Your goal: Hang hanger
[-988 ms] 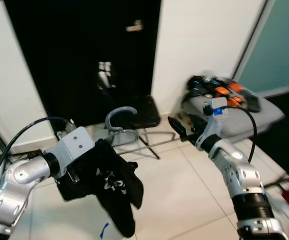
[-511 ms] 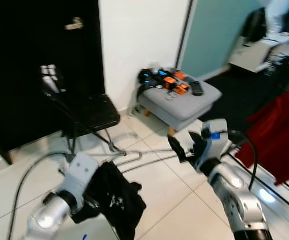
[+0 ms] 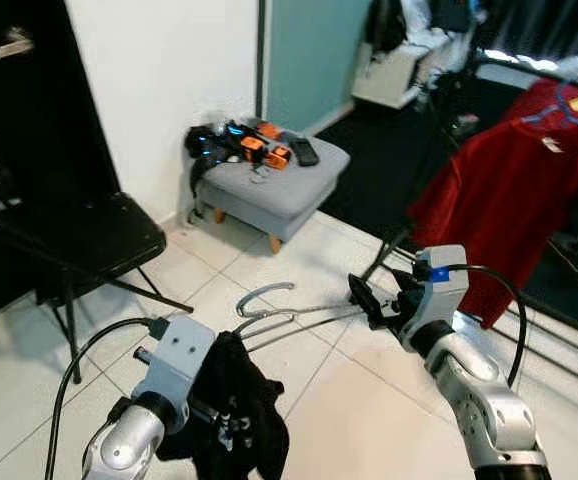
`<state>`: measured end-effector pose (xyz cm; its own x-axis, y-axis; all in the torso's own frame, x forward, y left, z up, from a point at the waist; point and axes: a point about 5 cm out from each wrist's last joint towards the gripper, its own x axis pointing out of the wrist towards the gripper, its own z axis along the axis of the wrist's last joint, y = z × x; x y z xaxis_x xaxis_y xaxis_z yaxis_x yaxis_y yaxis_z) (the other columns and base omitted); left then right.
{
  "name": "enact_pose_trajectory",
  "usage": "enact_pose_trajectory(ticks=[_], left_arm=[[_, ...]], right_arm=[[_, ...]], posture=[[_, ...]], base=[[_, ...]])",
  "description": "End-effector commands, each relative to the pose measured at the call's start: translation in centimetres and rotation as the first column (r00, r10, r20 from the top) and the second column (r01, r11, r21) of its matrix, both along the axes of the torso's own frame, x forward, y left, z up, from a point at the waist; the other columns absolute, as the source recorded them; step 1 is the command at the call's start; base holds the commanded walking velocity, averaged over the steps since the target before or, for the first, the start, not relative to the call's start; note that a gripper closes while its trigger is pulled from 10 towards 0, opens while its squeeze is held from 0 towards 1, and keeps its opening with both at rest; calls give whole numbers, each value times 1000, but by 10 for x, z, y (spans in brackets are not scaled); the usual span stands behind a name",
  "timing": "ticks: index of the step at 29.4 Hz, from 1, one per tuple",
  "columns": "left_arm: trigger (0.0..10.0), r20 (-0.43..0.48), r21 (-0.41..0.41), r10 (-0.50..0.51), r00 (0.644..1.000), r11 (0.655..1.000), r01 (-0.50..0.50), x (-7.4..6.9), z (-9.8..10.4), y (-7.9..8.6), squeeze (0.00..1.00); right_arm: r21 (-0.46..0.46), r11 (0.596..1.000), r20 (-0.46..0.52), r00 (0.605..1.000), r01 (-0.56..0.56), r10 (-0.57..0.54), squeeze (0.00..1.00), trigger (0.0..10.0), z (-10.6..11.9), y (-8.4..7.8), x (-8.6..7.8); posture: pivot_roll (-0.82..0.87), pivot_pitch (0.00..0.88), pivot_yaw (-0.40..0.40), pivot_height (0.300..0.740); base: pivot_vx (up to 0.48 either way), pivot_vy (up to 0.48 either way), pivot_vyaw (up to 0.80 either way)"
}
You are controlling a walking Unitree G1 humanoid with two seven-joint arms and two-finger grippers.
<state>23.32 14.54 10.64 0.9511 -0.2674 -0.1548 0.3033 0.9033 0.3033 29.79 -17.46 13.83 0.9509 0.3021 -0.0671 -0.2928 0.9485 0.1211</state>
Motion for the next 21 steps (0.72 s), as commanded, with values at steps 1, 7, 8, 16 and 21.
enact_pose_trajectory(ticks=[1, 7, 8, 16, 21], left_arm=[[10000, 106, -19, -68, 992, 997, 71, 3, 19, -14, 0], [10000, 106, 34, -111, 988, 994, 108, 4, 20, -14, 0], [10000, 128, 88, -135, 983, 988, 124, 9, 27, -10, 0], [10000, 264, 285, -192, 945, 952, 113, 33, 80, 21, 0], [10000, 344, 406, -191, 920, 913, 37, 46, 114, 44, 0]], right_arm=[[18, 999, -80, 996, -49, 50, 0, 10000, -16, 12, -5], [25, 998, -80, 995, -55, 57, 0, 10000, -16, 14, -4], [30, 998, -74, 995, -60, 62, 0, 10000, -16, 12, -3], [127, 986, -25, 993, -113, 117, 0, 10000, -7, 10, 2], [268, 951, 74, 987, -155, 140, 0, 10000, 15, 4, 6]], posture=[[-79, 91, -34, 740], [-78, 88, -33, 740], [-70, 81, -33, 740], [-61, 72, -34, 740], [-63, 64, -23, 740]], base=[[0, 0, -769], [0, 0, -768], [0, 0, -769], [0, 0, -769], [0, 0, -462]])
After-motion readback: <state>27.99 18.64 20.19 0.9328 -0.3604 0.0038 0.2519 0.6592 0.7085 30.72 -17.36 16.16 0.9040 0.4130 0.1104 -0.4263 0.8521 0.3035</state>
